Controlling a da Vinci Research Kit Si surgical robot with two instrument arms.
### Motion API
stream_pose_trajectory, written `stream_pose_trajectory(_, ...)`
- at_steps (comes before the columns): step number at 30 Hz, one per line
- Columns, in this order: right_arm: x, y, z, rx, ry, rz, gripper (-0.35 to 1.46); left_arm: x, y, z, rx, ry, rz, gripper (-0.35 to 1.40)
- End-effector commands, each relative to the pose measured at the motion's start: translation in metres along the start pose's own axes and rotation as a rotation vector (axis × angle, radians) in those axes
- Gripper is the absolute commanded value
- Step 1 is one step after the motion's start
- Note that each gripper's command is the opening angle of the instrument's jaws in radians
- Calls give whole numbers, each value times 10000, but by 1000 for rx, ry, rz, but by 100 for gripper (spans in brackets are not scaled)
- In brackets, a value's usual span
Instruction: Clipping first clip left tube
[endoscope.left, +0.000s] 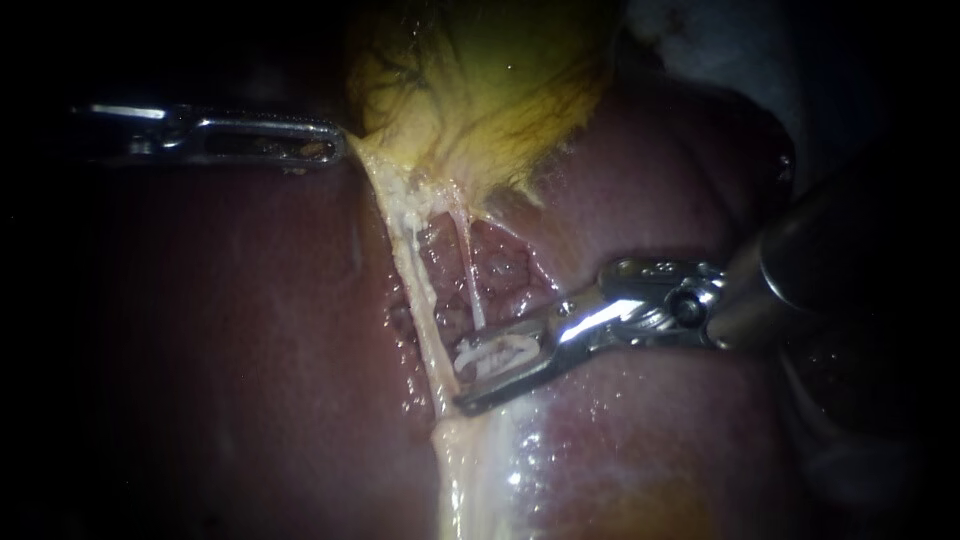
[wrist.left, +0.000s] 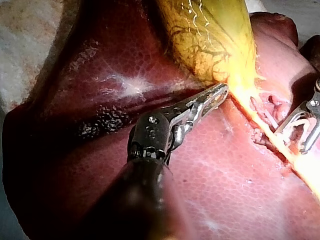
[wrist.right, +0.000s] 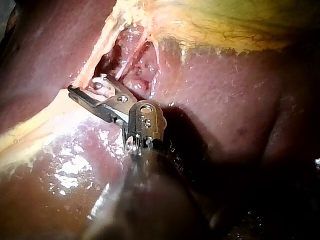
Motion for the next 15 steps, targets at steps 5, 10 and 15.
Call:
stream_pose_trajectory(5,0,12,-1,11,10,-2,49,0,0,0,0,0,0,-35)
stream_pose_trajectory(10,3,19,1,40,38,-3,50,0,0,0,0,0,0,-35)
stream_pose_trajectory(15,4,21,9,60,44,-6,51,0,0,0,0,0,0,-35)
